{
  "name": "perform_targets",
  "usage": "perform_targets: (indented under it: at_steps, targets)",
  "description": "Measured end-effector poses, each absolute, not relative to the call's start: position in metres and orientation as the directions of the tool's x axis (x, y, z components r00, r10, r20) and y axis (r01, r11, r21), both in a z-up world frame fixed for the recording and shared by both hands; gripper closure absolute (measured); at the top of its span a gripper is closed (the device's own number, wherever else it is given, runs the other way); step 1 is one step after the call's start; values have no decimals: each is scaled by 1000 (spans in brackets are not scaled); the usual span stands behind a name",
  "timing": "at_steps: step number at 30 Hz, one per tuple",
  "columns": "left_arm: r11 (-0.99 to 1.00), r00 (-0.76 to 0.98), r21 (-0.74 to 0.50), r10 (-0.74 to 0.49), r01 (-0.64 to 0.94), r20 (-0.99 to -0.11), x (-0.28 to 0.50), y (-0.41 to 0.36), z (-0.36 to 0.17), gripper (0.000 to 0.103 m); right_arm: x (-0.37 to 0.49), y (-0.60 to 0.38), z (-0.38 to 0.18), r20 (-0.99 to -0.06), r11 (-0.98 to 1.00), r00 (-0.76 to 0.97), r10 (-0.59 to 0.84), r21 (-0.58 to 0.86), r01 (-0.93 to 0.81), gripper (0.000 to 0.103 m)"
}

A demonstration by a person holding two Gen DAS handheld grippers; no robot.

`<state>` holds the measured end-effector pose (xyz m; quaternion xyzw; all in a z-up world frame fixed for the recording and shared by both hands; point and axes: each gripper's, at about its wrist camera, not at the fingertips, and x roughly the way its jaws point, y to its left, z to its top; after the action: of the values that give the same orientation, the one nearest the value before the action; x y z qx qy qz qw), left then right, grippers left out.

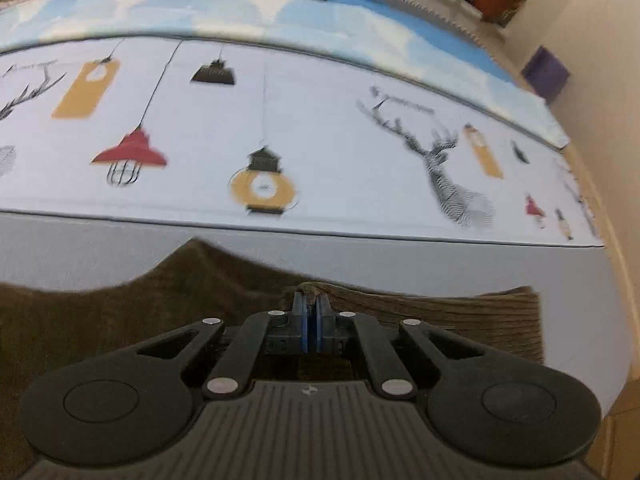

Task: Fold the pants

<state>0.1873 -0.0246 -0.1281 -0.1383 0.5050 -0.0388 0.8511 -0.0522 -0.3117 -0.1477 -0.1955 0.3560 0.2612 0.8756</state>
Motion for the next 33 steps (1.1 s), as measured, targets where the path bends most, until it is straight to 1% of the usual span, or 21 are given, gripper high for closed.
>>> perform_targets:
  at_steps: [2,3,4,6,8,9,10,12,14,15,17,20,21,22,23,24,27,29,31,32,33]
  targets:
    - [956,516,-268,-170,-122,-840,183,-13,-120,91,-51,-321,-142,-731,804,587,347,-91,-588,92]
    - [949,524,-288,-181,-130,-832,180,-8,-115,79,-49,-327,-137,-728,821,579,367,-40,-570,90]
    - [938,523,-318,-204,-136,-828,177,-2,-111,70,-44,-335,-132,-719,839,568,401,38,-543,85]
    - [917,473,-377,-276,-133,-837,168,8,-110,68,-37,-356,-122,-670,857,570,476,206,-473,83]
    - [910,380,-405,-345,-89,-858,156,8,-112,59,-31,-371,-115,-626,868,606,491,291,-402,70]
    - [918,333,-391,-350,-61,-875,150,5,-117,51,-28,-378,-113,-615,879,628,477,321,-353,56]
    - [933,281,-358,-336,-31,-899,142,1,-122,47,-25,-384,-113,-615,892,648,450,337,-300,47]
    - [947,191,-321,-315,4,-930,129,-7,-136,46,-16,-392,-122,-662,928,660,355,336,-162,46]
    - [935,139,-355,-351,-2,-926,122,-11,-148,47,-9,-401,-137,-727,939,625,284,342,-29,46]
    - [931,119,-365,-362,-1,-924,118,-12,-153,47,-6,-405,-143,-750,934,603,272,355,20,46]
    - [935,84,-355,-354,11,-931,111,-20,-163,47,-3,-409,-156,-774,909,561,294,408,88,46]
    - [944,80,-329,-330,27,-941,103,-28,-169,48,-1,-412,-165,-775,871,544,322,468,150,41]
    - [947,91,-317,-320,40,-943,101,-31,-167,54,-2,-412,-166,-776,863,541,324,476,166,39]
    - [946,103,-320,-324,53,-940,98,-33,-165,71,-2,-413,-167,-778,859,539,324,481,178,38]
    - [943,122,-326,-331,66,-936,95,-33,-161,81,0,-414,-166,-779,855,537,324,484,187,37]
    - [940,148,-331,-340,81,-929,92,-33,-153,87,0,-413,-166,-779,852,537,325,488,192,37]
    - [890,252,-450,-454,76,-855,81,-16,-115,88,3,-414,-164,-775,847,540,329,495,194,37]
    - [872,297,-485,-483,70,-824,69,-3,-98,88,0,-413,-163,-771,849,543,333,496,182,37]
    - [893,257,-446,-444,53,-858,61,2,-110,87,0,-413,-163,-768,853,541,343,496,163,36]
    - [924,214,-381,-381,43,-899,60,-1,-125,85,0,-412,-165,-771,854,533,348,496,159,36]
    - [943,188,-329,-331,40,-925,57,-3,-135,80,1,-411,-167,-777,856,521,353,493,156,35]
